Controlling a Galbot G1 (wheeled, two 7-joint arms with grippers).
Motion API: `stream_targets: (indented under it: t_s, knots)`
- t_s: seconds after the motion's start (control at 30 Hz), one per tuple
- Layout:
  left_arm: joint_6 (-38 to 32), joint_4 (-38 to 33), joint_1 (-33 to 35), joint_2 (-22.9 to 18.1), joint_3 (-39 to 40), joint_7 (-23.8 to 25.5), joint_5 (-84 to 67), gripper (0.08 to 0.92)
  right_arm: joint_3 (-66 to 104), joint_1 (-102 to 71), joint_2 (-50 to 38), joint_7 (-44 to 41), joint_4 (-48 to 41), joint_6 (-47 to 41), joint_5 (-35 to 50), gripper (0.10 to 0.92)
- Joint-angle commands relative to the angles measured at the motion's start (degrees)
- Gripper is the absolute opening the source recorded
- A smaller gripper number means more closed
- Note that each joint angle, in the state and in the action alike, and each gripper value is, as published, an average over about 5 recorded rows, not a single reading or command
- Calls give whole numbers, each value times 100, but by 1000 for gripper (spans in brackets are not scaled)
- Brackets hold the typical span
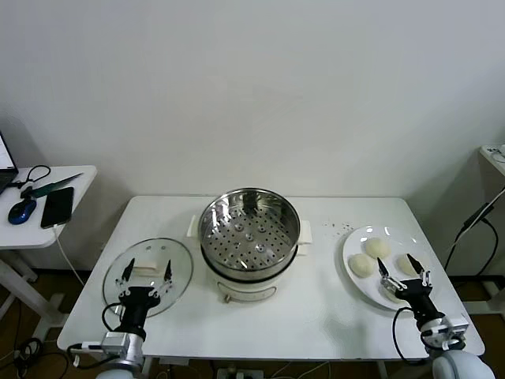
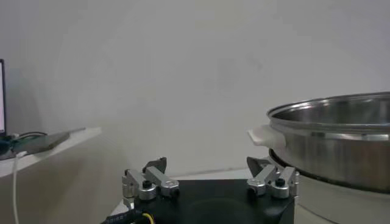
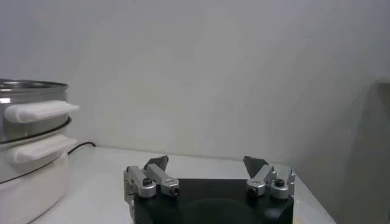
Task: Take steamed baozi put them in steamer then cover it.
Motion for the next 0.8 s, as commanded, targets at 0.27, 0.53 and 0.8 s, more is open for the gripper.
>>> stream_targets:
  t_s: [0.27, 0.53, 0.8]
  knots:
    - [196, -211, 55, 88, 81, -150, -52, 823, -1390, 1908, -2809, -2160, -1487, -1036, -1142, 823]
    - [136, -240, 243, 95, 107, -172, -57, 823, -3832, 4309, -3721, -3989, -2679, -957, -1848, 823]
    - [104, -196, 305, 107, 50, -222, -105, 823, -7318, 7255, -3574, -4597, -3724, -814, -1854, 823]
